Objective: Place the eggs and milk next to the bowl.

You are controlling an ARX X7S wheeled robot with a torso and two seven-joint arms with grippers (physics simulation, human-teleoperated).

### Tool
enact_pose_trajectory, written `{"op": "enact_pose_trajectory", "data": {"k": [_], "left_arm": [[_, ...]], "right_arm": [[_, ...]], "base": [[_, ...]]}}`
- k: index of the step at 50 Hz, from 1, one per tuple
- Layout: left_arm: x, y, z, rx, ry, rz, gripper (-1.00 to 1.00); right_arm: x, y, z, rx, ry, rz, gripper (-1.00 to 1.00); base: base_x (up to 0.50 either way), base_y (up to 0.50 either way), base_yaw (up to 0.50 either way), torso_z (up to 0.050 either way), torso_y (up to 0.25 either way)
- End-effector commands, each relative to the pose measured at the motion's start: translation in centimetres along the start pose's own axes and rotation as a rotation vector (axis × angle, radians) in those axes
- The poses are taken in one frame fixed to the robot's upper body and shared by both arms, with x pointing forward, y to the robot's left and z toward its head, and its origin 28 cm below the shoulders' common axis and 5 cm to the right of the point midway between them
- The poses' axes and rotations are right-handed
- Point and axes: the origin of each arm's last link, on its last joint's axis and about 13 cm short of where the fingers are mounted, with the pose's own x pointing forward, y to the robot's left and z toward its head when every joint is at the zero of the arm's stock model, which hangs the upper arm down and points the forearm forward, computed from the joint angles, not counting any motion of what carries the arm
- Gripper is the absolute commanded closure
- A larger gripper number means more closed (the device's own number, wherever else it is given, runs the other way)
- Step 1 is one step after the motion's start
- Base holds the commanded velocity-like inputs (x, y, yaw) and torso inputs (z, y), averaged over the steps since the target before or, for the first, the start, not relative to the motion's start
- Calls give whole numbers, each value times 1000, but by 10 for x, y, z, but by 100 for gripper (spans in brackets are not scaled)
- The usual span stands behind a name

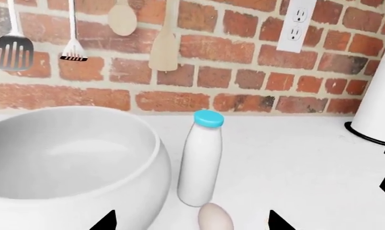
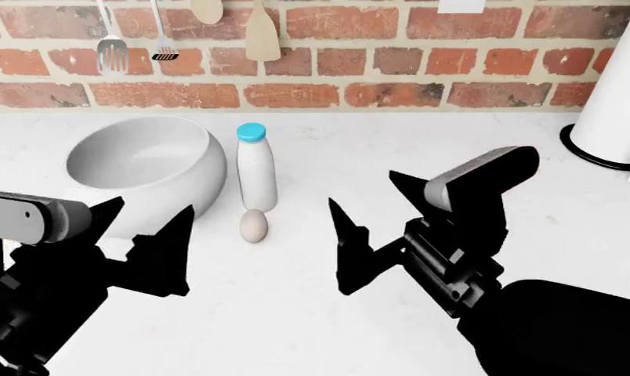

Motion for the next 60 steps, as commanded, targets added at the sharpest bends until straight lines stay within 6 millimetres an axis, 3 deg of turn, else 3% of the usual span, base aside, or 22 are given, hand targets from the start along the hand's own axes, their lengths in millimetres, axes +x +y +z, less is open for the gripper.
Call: {"op": "enact_pose_trajectory", "data": {"k": [1,37,60], "left_arm": [[-10,2,1,-10,-65,-19,-100],[-45,0,11,44,-250,-53,-100],[-59,-1,17,29,-349,-65,-100]], "right_arm": [[-18,8,-1,-9,-38,-42,-100],[-82,35,30,-178,-230,-227,-100],[-103,39,44,-283,-303,-307,-100]], "base": [[0,0,0,0,0],[0,0,0,0,0],[0,0,0,0,0]]}}
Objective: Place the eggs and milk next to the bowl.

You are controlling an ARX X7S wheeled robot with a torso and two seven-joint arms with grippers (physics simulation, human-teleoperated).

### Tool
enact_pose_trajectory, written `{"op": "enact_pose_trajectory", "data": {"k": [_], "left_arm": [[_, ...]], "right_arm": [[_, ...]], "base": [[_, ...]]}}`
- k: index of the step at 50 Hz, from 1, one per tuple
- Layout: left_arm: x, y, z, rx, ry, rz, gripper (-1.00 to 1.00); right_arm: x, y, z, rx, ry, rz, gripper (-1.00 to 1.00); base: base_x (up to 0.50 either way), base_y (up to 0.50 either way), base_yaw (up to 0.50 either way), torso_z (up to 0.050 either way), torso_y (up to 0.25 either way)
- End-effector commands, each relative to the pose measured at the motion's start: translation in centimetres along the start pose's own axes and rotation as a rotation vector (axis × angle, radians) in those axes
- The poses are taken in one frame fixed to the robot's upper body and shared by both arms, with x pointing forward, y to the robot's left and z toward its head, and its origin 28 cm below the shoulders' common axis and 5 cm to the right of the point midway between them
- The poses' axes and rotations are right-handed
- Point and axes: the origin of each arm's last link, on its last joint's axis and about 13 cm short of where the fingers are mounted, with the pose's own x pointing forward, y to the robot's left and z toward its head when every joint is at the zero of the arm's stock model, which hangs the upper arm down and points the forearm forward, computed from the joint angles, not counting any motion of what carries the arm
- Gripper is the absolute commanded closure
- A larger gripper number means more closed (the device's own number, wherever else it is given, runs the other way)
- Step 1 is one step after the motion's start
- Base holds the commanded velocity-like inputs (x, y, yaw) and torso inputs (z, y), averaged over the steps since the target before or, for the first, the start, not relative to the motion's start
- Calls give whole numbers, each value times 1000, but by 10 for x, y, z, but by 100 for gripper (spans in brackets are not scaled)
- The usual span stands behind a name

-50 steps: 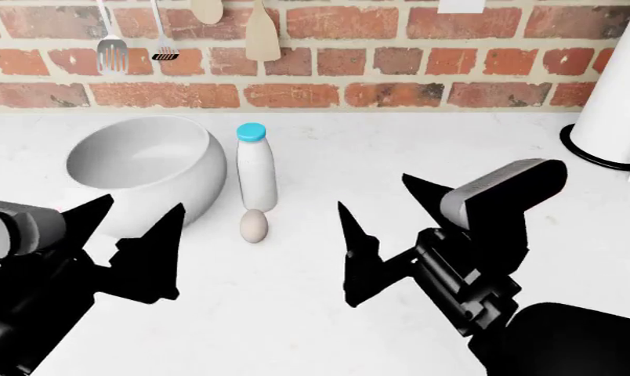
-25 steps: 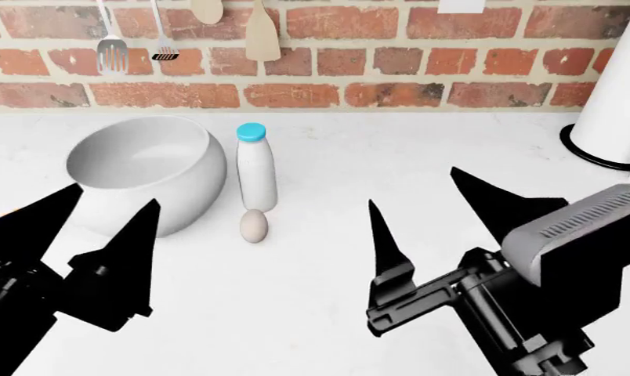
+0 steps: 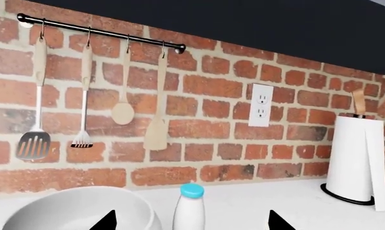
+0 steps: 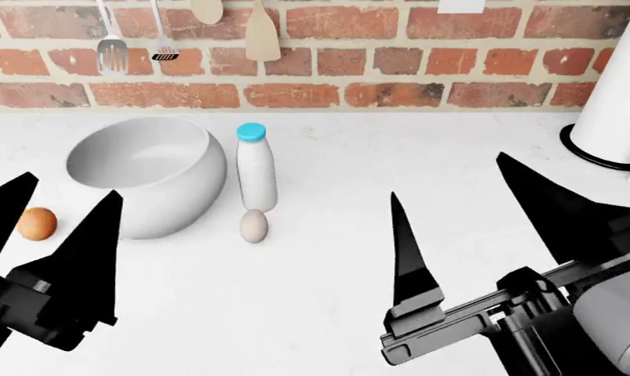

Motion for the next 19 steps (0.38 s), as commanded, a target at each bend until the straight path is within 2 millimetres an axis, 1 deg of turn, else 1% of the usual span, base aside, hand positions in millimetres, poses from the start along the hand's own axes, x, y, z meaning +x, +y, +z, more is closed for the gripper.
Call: {"op": "enact_pose_trajectory", "data": {"k": [1,19], "left_arm": [[-6,-1,4,-13,-42,-5,-100],[-13,0,12,-31,-117,7,-100]], "right_arm": [[-10,-11,9,-78,-13,-66,-100],[-10,-15,5,-132,-46,-108,-100]], "base": [[0,0,0,0,0],[0,0,0,0,0]]}}
